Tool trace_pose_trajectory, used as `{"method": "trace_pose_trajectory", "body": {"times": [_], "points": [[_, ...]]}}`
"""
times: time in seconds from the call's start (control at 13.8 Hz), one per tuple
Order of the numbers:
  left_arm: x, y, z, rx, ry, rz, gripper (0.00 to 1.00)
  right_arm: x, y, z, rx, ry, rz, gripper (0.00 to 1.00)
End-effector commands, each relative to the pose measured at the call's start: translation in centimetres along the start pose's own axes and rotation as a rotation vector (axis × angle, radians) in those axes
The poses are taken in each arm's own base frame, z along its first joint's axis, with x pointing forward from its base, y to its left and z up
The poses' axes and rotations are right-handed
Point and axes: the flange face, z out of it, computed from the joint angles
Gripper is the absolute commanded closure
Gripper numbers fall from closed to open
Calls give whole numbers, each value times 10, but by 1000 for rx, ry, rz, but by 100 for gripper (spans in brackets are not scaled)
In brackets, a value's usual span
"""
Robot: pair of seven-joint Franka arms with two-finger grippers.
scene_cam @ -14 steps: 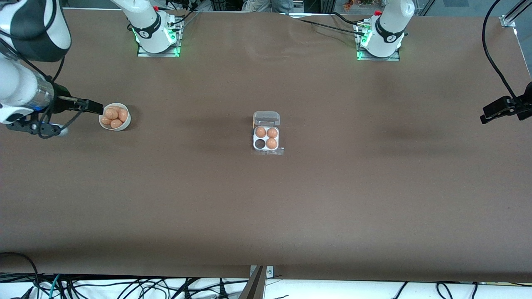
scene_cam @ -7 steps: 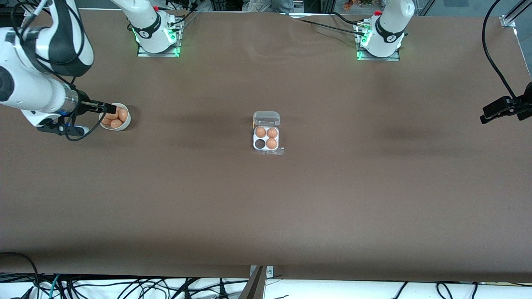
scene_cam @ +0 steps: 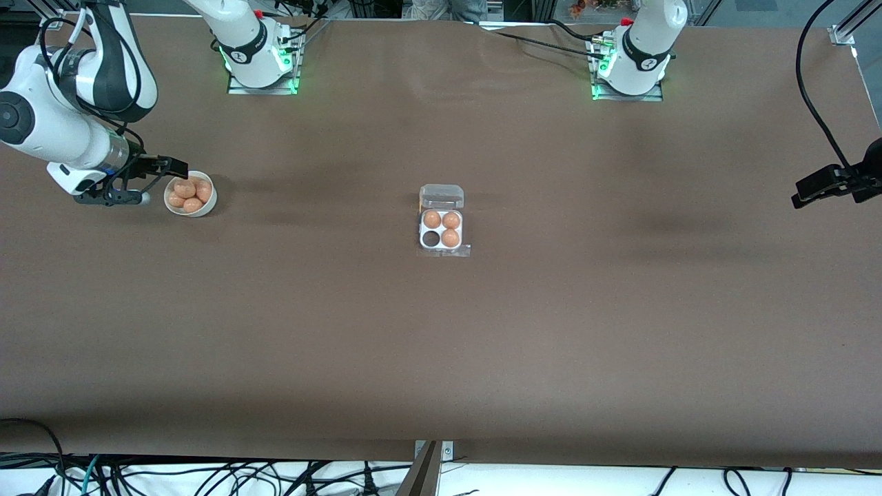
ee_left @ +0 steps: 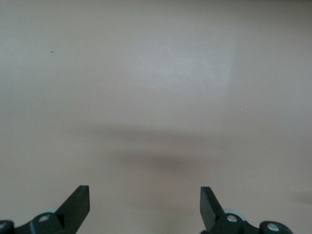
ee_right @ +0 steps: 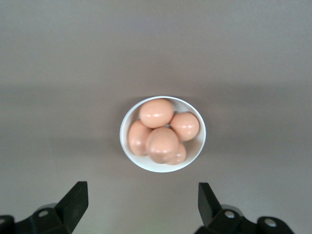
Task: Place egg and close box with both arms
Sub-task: 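Move the right gripper over the white egg bowl and lower it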
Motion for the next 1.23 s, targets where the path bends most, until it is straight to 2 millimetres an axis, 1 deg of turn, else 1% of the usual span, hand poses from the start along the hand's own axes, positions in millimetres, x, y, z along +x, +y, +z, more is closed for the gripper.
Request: {"method": "trace_pose_trajectory", "body": {"times": [0.0,0.14,0.36,0.51,0.65,0.79,0.87,1.01,1.08,1.16], "points": [[3,-1,-7,-6,6,11,0,-4,-1,22,-9,3,-42,0],[3,0,-7,-6,6,12,0,3,-1,39,-17,-7,-46,0],[3,0,-7,-6,6,12,0,8,2,56,-22,-31,-70,0],[3,0,-7,-6,6,12,0,14,2,73,-28,-42,-71,0],[3,0,-7,-6,6,14,0,15,3,79,-29,-48,-71,0],[3,0,-7,-6,6,14,0,16,3,79,-29,-47,-70,0],[3,0,-7,-6,6,14,0,16,3,79,-29,-48,-70,2],[3,0,-7,-6,6,14,0,15,3,80,-28,-51,-68,13],[3,0,-7,-6,6,14,0,16,4,82,-28,-56,-67,16],[3,0,-7,-6,6,14,0,16,4,82,-29,-53,-65,17]]}}
